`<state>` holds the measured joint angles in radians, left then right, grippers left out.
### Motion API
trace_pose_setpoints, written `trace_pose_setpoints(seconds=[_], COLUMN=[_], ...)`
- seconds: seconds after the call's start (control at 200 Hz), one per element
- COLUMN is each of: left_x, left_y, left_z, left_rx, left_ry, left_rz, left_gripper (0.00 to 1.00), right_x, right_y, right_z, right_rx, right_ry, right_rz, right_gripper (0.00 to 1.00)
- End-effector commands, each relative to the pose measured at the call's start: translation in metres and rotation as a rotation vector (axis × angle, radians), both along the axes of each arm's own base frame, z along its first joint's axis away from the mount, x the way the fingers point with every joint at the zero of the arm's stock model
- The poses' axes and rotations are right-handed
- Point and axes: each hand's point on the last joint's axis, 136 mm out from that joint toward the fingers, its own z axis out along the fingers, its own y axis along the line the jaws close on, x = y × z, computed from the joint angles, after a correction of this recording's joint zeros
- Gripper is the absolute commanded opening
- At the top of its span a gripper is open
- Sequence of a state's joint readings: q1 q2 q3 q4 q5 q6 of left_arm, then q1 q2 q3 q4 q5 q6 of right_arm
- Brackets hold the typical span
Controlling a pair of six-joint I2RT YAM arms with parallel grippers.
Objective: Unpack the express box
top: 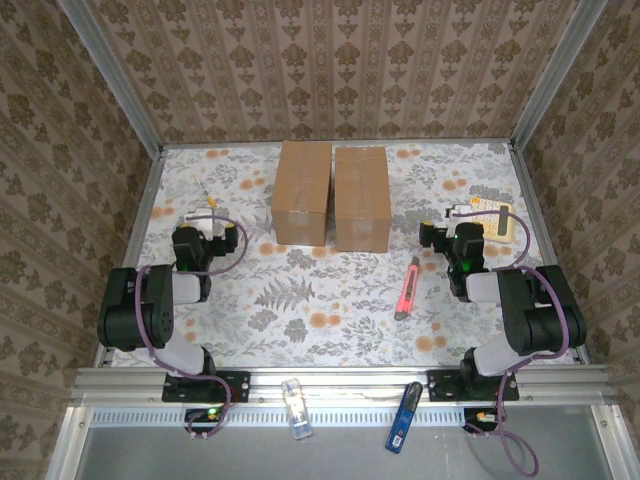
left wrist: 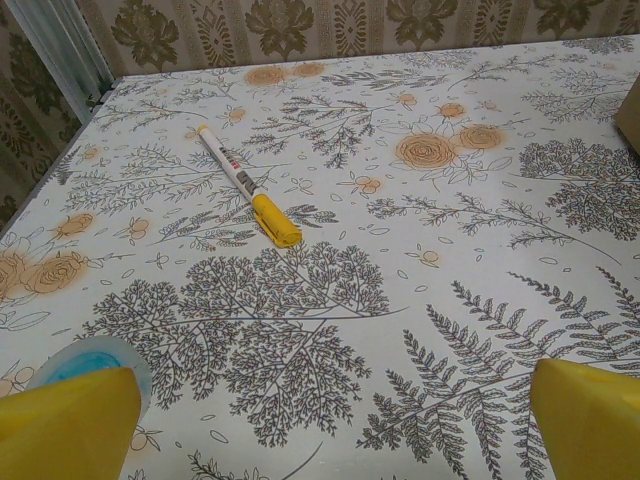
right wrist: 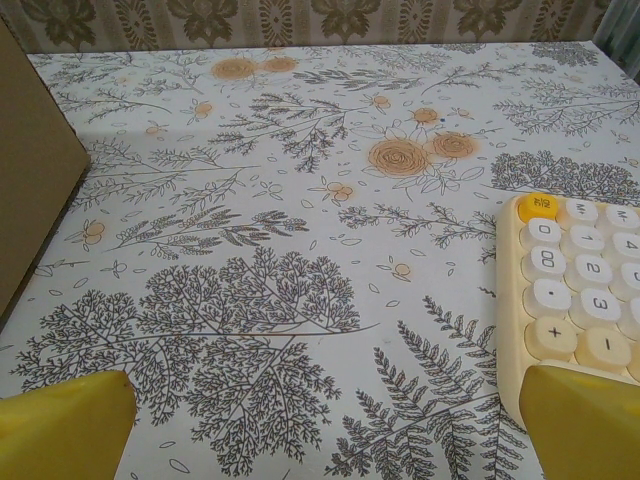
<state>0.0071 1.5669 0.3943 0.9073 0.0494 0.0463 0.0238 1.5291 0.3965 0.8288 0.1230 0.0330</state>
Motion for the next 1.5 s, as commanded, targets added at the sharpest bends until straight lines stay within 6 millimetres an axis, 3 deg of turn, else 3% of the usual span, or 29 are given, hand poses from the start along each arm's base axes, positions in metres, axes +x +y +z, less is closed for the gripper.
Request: trace_pose_setpoints(seconds=[0.0,0.33,0.43,0.51,0.595,0.7,0.845,1.04,1.16,1.345,1.495], left_x=[0.001,0.001,-0.001,-0.009,-0.02,-0.033,-0.05,-0.087,-0.104,-0.099,-0.086], left_y=[-0.003,-0.002,0.01,0.019,0.03,0.041,0.028,-0.029,-0.067,-0.117,-0.129], left_z=[0.006,0.006,0.012,0.034,0.077,0.126,0.166,0.203,0.216,0.212,0.2], left_rx=[0.009,0.007,0.006,0.028,0.054,-0.011,-0.116,-0.206,-0.153,-0.173,-0.216], left_ry=[-0.017,-0.015,-0.039,-0.049,-0.073,-0.046,0.09,0.339,0.426,0.507,0.521], left_rz=[-0.018,-0.015,0.059,0.129,0.251,0.354,0.321,0.131,0.038,-0.071,-0.064], left_gripper=[1.0,1.0,1.0,1.0,1.0,1.0,1.0,0.96,0.97,0.97,0.96], right_x=[0.005,0.005,0.005,0.001,-0.003,-0.012,-0.034,-0.077,-0.086,-0.061,-0.03], right_y=[0.001,0.001,-0.001,0.004,-0.001,-0.005,0.001,0.043,0.083,0.153,0.211], right_z=[0.009,0.009,0.017,0.039,0.078,0.111,0.147,0.194,0.212,0.219,0.205], right_rx=[0.01,0.012,0.013,0.021,0.055,0.08,0.138,0.232,0.224,0.243,0.253], right_ry=[-0.037,-0.034,-0.042,-0.002,0.033,0.106,0.228,0.401,0.431,0.454,0.512], right_rz=[0.001,0.003,-0.009,0.014,-0.031,-0.082,-0.11,0.01,0.125,0.249,0.329], right_gripper=[1.0,1.0,1.0,1.0,1.0,1.0,1.0,1.0,1.0,1.0,1.0])
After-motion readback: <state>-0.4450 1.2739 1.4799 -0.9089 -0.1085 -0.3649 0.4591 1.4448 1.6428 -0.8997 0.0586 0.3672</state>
